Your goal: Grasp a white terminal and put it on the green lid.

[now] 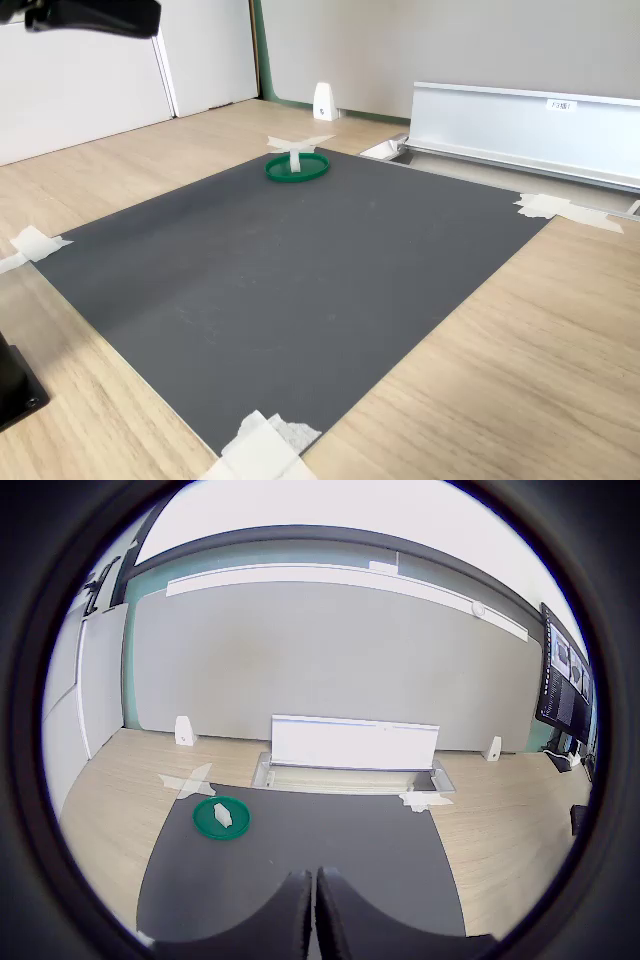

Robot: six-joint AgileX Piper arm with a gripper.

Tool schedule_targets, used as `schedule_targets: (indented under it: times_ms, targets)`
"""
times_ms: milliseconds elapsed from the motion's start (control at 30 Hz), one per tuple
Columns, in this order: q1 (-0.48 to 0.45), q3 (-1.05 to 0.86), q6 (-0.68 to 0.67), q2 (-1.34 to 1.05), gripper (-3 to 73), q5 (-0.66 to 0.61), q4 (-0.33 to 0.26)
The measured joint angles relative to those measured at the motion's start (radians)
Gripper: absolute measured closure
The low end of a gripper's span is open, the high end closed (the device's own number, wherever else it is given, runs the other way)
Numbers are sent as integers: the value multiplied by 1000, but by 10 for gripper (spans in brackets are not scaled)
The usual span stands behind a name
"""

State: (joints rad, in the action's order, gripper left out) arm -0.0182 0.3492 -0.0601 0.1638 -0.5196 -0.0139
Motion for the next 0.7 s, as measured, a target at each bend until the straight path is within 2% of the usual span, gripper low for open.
schedule_targets:
  times_ms: [267,700]
  targets:
    - [0,-139,0,-167,700,0,-7]
    - [0,-191,0,-175,701,8,-7]
